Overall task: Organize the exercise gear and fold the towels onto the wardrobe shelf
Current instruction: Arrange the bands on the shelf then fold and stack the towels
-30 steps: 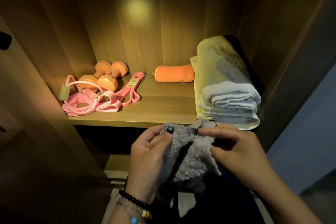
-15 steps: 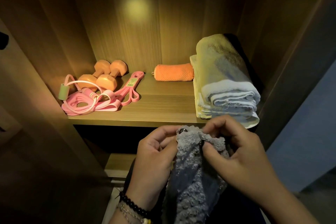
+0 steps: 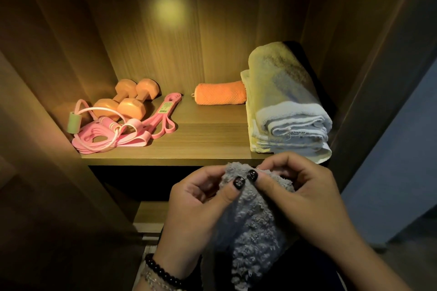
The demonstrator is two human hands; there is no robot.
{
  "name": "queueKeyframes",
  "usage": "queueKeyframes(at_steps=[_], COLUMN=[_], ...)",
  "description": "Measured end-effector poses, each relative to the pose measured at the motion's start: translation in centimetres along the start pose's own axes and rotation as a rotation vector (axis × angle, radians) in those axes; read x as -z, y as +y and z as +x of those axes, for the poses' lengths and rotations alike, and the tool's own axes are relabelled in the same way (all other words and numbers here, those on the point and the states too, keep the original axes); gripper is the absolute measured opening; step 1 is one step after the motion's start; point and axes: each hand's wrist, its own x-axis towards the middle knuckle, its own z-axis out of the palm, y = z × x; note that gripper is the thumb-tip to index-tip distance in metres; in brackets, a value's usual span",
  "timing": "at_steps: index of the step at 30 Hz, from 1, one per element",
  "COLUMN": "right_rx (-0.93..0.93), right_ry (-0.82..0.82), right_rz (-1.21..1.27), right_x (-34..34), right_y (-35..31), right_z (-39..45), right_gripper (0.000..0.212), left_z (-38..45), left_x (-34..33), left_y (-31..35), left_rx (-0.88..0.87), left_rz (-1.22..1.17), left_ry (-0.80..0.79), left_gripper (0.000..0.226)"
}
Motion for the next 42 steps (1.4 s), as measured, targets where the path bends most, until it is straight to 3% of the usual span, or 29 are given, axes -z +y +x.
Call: queueKeyframes(at_steps=[3, 5, 7, 13, 16, 19, 22, 28, 31, 38, 42], right_rx=[-0.103, -0.130, -0.077, 0.264, 0.231, 0.134, 0.131, 0.246, 0.312, 0.328, 0.302], right_ry=[-0.263, -0.442, -0.506, -0.466, -0.490, -0.510, -0.423, -0.199, -0.200, -0.248, -0.235], right_rz=[-0.026, -0.125, -0.275, -0.637, -0.724, -0.621, -0.519, -0.399, -0.409, -0.656, -0.571], right_x=[0.2, 0.3, 0.5, 0.1, -0.3, -0.8, -1.4, -2.9, -3.8, -5.2, -5.4], right_y=[0.5, 0.6, 0.6, -0.6, -1.4, -2.1, -3.1, -5.7, -6.8, -7.6, -7.3], right_z=[0.6, 1.0, 1.5, 4.1, 5.6, 6.4, 7.1, 10.2, 11.0, 12.4, 13.6], right_gripper=[0.022, 0.016, 0.011, 0.027, 0.036, 0.024, 0.015, 0.005, 0.011, 0.009, 0.021], left_z=[0.4, 0.6, 0.8, 1.5, 2.4, 3.3, 3.9, 4.9, 5.0, 6.6, 8.8], left_x=[1.5, 2.7, 3.8, 6.8, 8.4, 10.1, 11.2, 12.6, 13.3, 13.5, 13.2], left_y=[0.0, 0.5, 1.1, 3.1, 4.7, 6.2, 7.3, 8.7, 8.9, 9.4, 9.2], left_rx=[0.014, -0.028, -0.086, -0.264, -0.355, -0.451, -0.513, -0.463, -0.462, -0.465, -0.353], left_rz=[-0.034, -0.016, 0.090, 0.449, 0.589, 0.809, 0.942, 0.756, 0.708, 0.949, 0.857], left_ry=[0.071, 0.104, 0.107, 0.051, 0.007, -0.040, -0.042, 0.062, 0.101, 0.145, 0.245], left_gripper=[0.026, 0.021, 0.018, 0.045, 0.030, 0.026, 0.033, 0.047, 0.041, 0.035, 0.029])
